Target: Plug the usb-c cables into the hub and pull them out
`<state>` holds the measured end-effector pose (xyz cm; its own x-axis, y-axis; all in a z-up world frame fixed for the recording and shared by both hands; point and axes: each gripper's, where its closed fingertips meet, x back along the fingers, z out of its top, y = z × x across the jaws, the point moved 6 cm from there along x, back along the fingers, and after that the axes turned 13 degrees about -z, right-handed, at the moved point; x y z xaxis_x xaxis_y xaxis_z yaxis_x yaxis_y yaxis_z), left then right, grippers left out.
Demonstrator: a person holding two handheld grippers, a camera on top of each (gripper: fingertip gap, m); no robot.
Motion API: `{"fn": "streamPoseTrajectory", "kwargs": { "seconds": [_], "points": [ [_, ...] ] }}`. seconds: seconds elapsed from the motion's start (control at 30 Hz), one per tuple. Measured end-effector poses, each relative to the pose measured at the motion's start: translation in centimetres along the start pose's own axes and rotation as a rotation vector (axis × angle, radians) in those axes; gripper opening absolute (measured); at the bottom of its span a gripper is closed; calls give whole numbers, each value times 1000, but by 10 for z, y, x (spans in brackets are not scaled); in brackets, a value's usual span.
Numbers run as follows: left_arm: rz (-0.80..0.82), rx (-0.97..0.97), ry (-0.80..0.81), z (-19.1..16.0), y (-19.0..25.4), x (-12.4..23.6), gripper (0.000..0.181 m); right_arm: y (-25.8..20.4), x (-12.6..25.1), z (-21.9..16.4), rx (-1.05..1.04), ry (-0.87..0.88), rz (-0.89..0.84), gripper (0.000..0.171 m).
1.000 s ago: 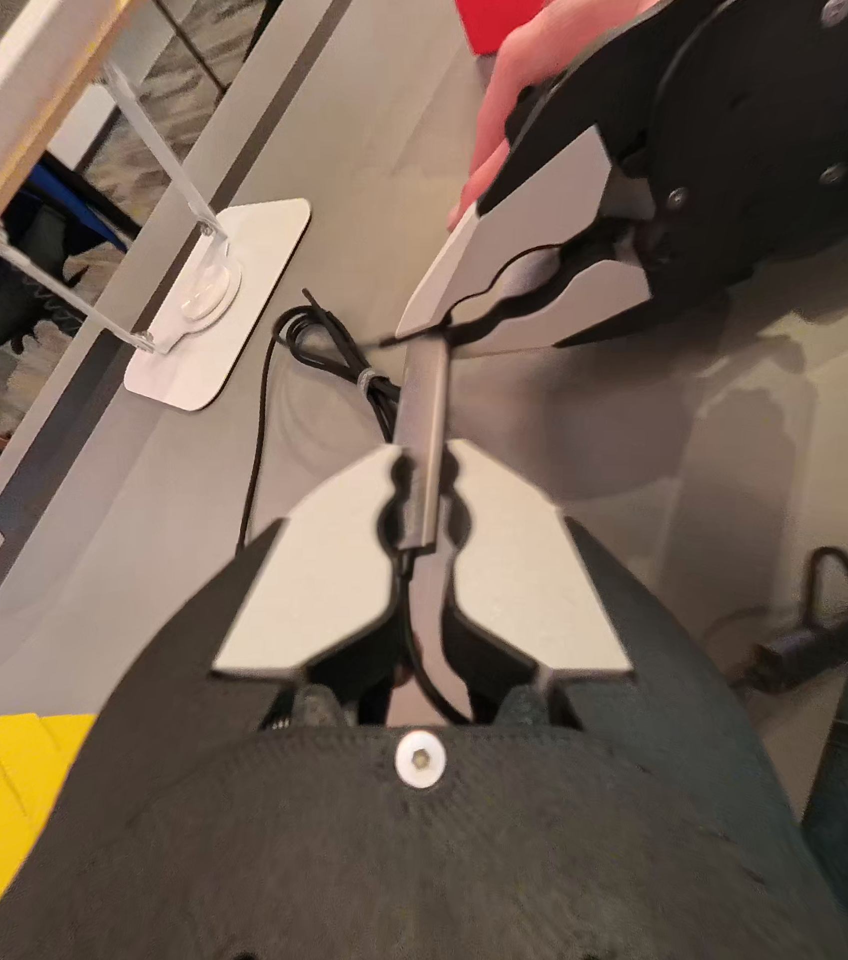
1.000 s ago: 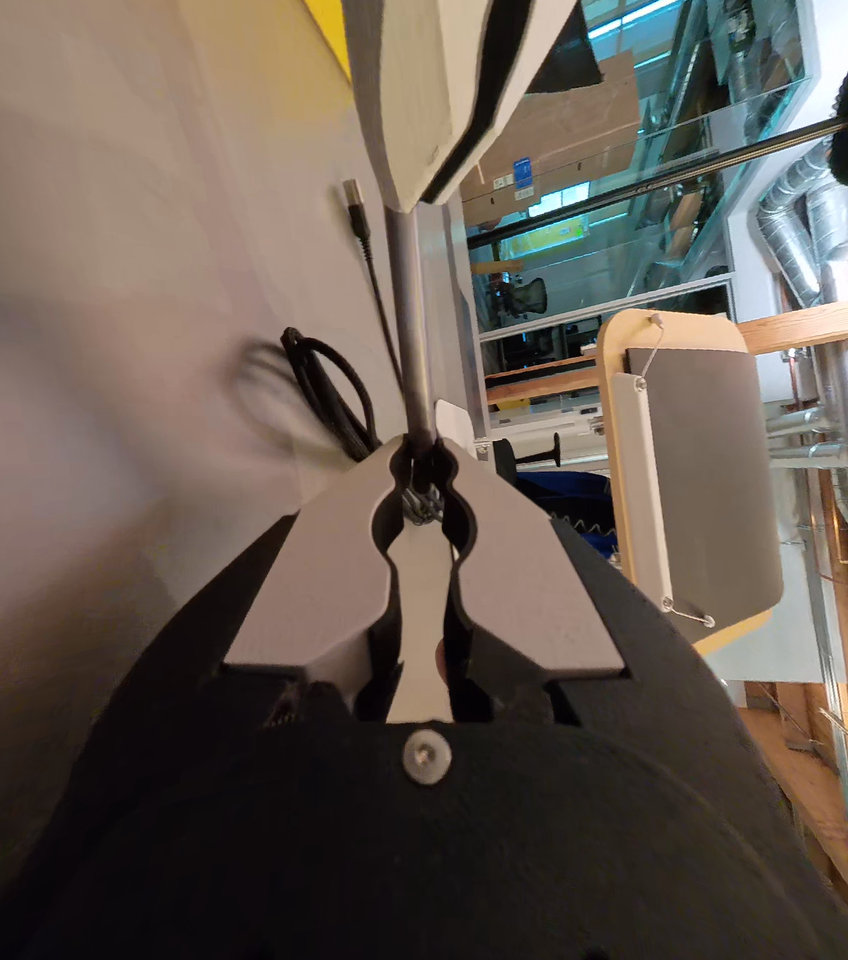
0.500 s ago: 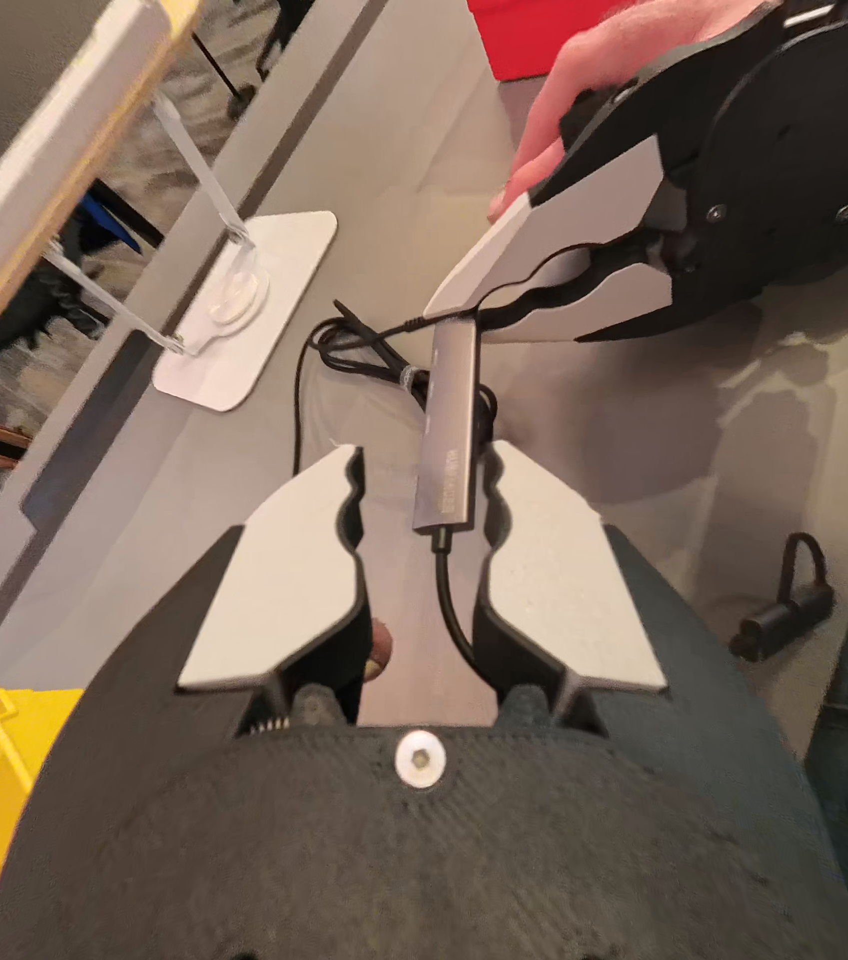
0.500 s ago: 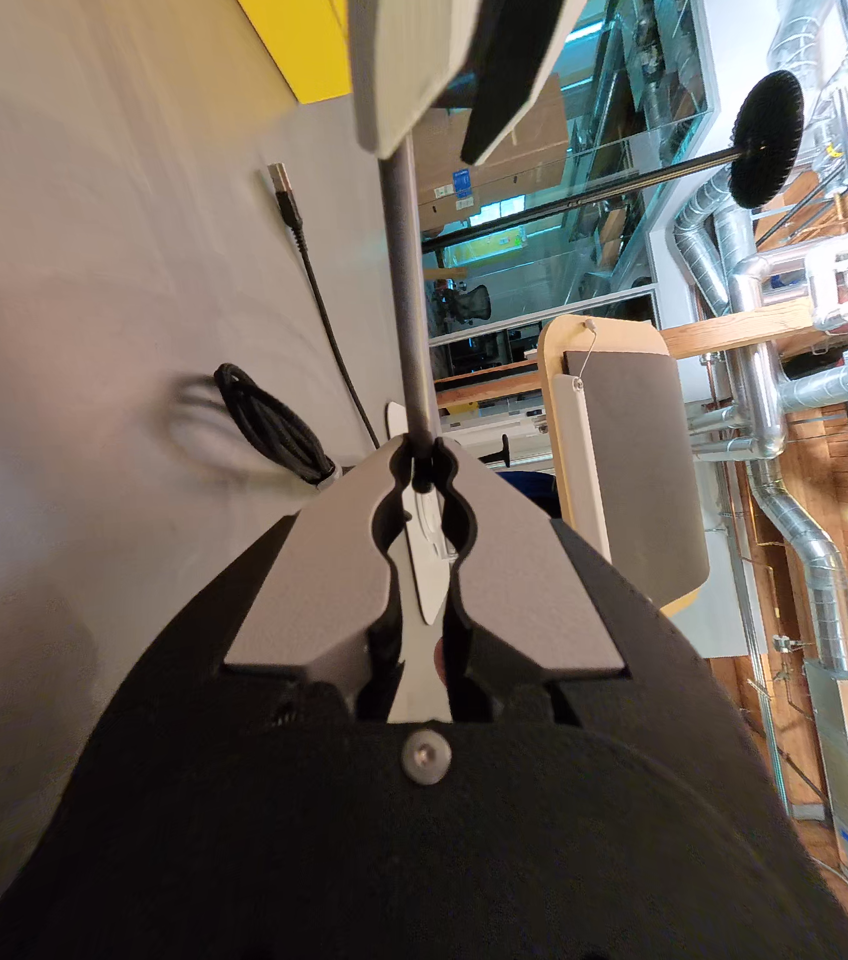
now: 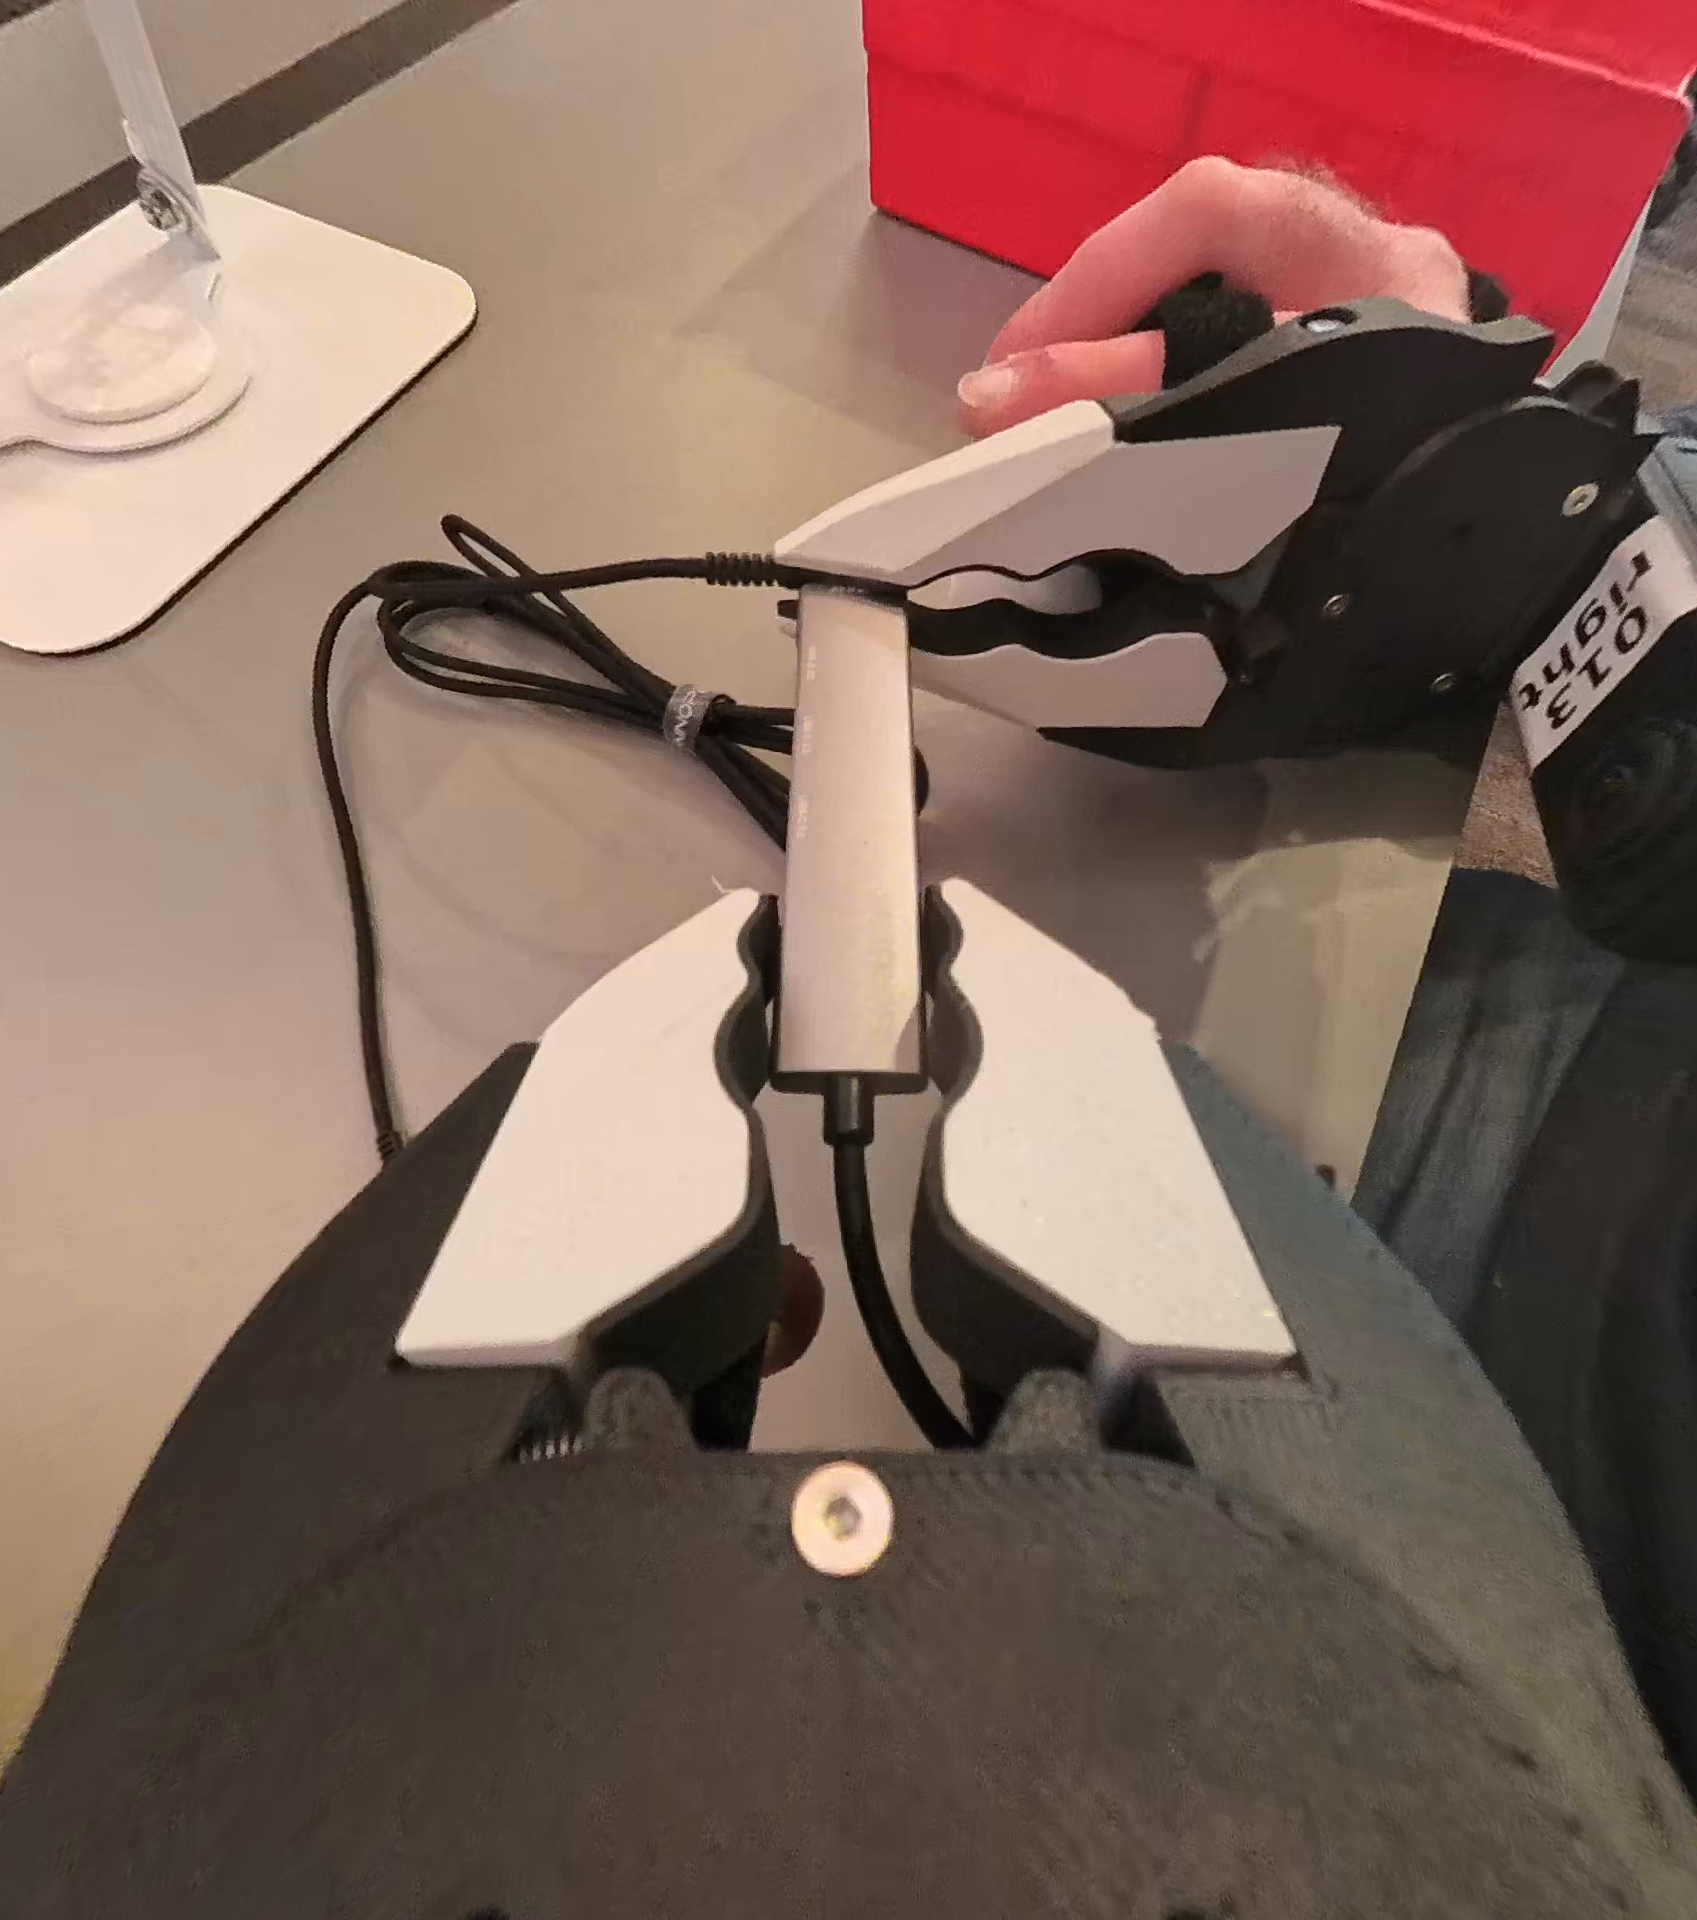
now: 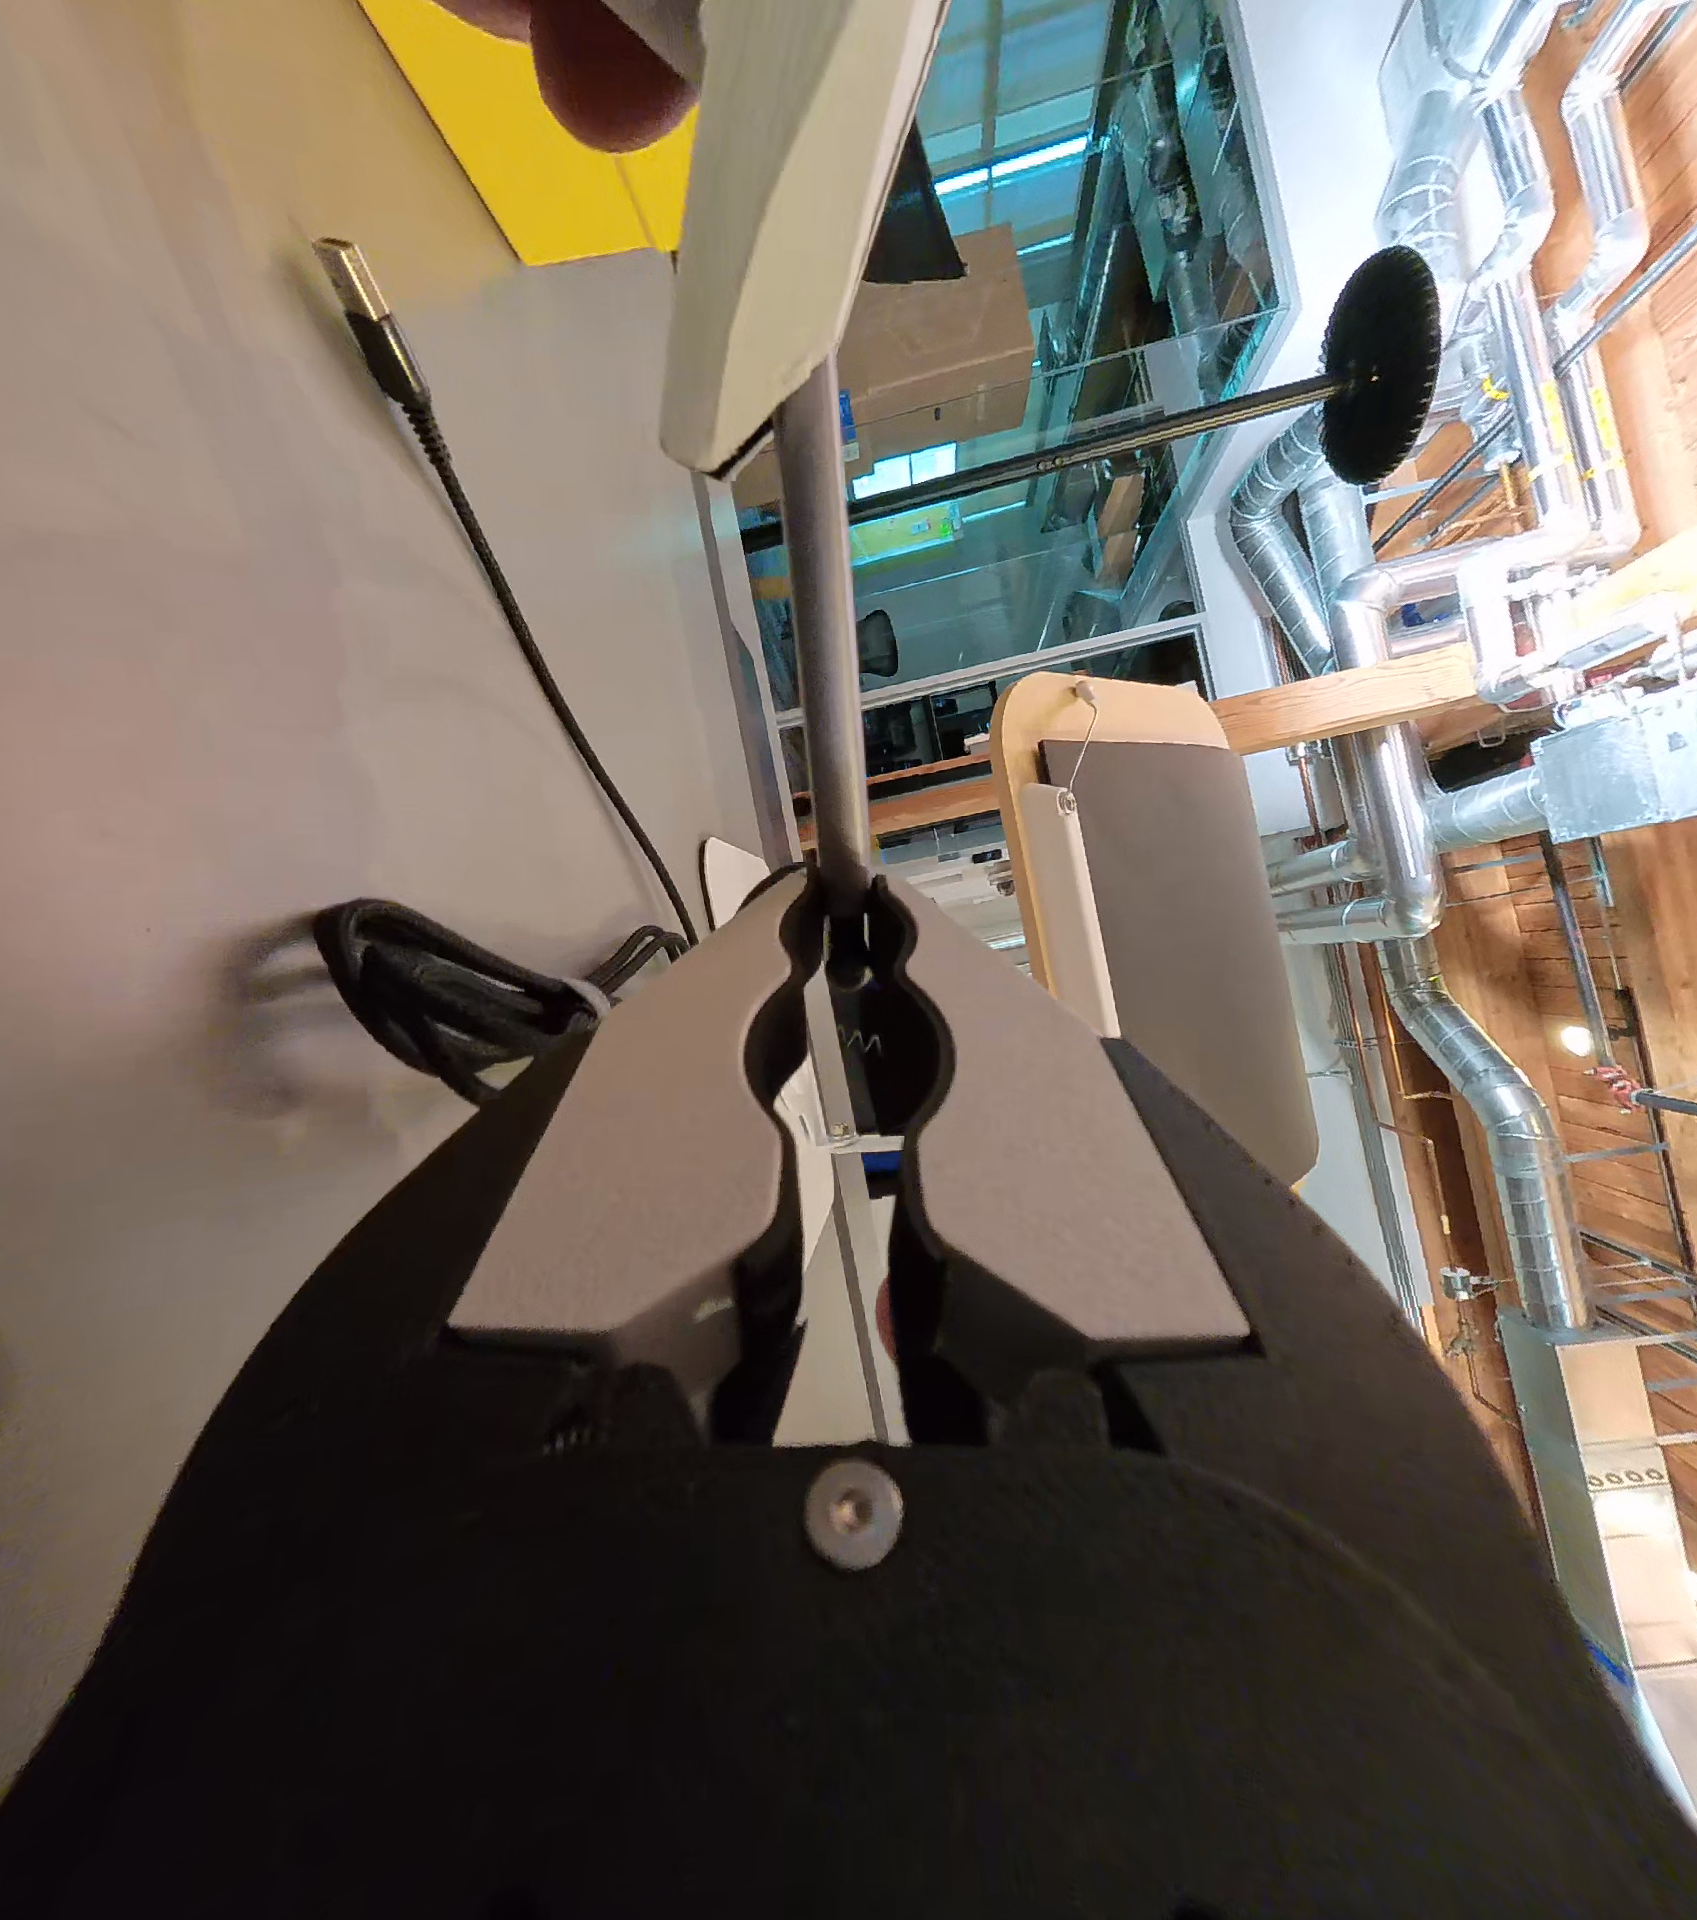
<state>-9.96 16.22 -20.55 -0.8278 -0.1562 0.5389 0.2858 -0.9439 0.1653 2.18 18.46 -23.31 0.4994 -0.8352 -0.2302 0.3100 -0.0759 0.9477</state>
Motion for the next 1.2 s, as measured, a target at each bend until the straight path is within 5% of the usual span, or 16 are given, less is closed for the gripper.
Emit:
{"fn": "streamPoseTrajectory", "kwargs": {
  "seconds": [0.03, 0.37, 0.63, 0.87, 1.2],
  "points": [
    [3, -3, 7, 1, 0, 0, 26, 0, 0, 0, -5, 1, -1, 4],
    [104, -159, 0, 4, 4, 2, 25, -2, -3, -9, -57, -30, 29, 23],
    [96, -168, 24, 7, 6, 4, 25, 0, 0, -8, -78, -12, 40, 7],
    [65, -148, 37, 8, 8, 4, 25, 3, 3, -2, -93, 30, 25, 15],
    [83, -294, 16, 8, 7, 10, 25, 6, 4, -21, -558, 7, 268, 37]
  ]
}}
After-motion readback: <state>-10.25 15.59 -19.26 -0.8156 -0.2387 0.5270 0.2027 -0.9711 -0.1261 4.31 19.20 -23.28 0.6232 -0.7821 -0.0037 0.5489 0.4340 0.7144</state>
